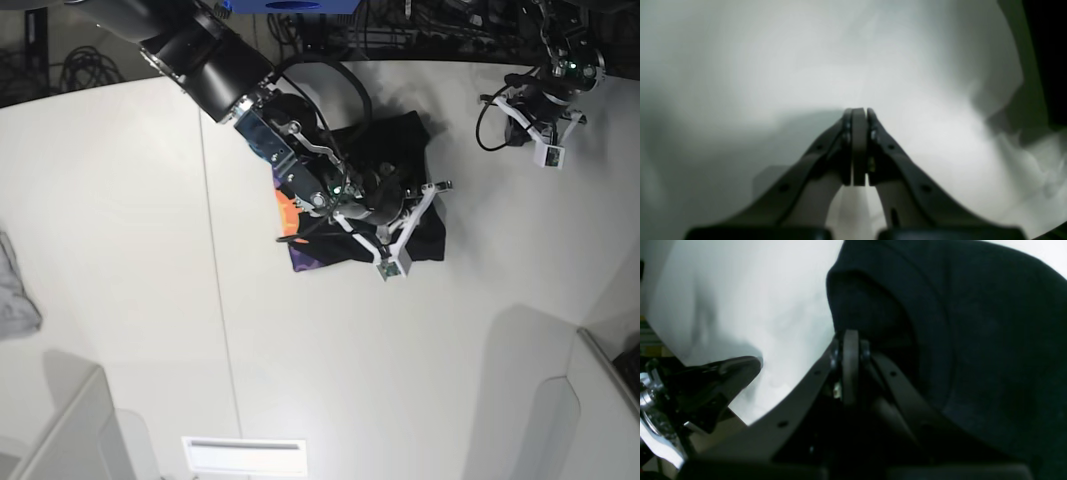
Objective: Fold the T-shirt properly
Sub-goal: 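Press and smooth the folded bundle with the right gripper, then grasp the bundle edge with the left gripper and rotate it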
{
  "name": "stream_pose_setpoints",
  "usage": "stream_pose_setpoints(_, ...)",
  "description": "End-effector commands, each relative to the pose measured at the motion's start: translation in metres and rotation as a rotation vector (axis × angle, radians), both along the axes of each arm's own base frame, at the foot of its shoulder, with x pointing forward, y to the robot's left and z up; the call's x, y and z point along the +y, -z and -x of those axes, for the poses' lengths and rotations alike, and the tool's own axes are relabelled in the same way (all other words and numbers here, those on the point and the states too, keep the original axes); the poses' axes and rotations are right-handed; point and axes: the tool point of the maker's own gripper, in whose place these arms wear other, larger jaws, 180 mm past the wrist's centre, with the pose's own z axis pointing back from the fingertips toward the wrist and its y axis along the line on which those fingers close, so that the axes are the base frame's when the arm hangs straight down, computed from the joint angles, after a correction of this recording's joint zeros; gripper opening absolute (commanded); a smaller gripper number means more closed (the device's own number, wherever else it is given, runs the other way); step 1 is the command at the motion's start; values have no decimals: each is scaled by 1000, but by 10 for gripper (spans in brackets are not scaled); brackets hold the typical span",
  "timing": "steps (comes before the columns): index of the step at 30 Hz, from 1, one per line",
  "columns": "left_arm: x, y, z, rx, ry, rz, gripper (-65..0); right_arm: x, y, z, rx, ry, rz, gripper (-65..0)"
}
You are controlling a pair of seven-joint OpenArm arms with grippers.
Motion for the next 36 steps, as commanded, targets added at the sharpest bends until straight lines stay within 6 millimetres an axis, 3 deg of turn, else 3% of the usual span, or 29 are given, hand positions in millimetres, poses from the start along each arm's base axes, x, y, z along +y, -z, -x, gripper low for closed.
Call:
stream_pose_setpoints(1,1,-11,-7,-42,13,-6,-650,11,-31,-11,-72,-7,-65,-650)
stream_pose_setpoints(6,-10,-32,-15,-117,21,44,-650,-24,-49,-14,-156,1,-60,-650)
stream_pose_setpoints(10,-27,-60,-28,-227,25,186,-650,-70,-55,-14,-182,89,-69,-650)
stream_pose_setpoints(13,-34,-70,-35,-263,27,274,-650,-112,-57,-9,-186,186,-73,-650)
stream_pose_setpoints(14,-35,-72,-38,-269,22,294,-624,-123,-58,-6,-188,210,-72,-650)
stream_pose_setpoints(18,-42,-79,-52,-283,30,351,-332,-159,-47,10,-171,252,-18,-650)
stream_pose_setpoints(20,-45,-79,-61,-289,28,381,-188,-168,-37,16,-150,256,8,-650)
stream_pose_setpoints(22,-49,-71,-67,-277,6,421,-94,-171,-32,22,-136,256,20,-650)
stream_pose_setpoints(24,-52,-63,-73,-264,-14,451,-39,-176,-29,24,-143,262,30,-650)
stream_pose_setpoints(32,-67,-44,-88,-214,-40,537,-33,-190,-22,31,-176,297,42,-650)
stream_pose_setpoints(36,-94,-32,-93,-165,16,581,-33,-191,-17,33,-164,301,48,-650)
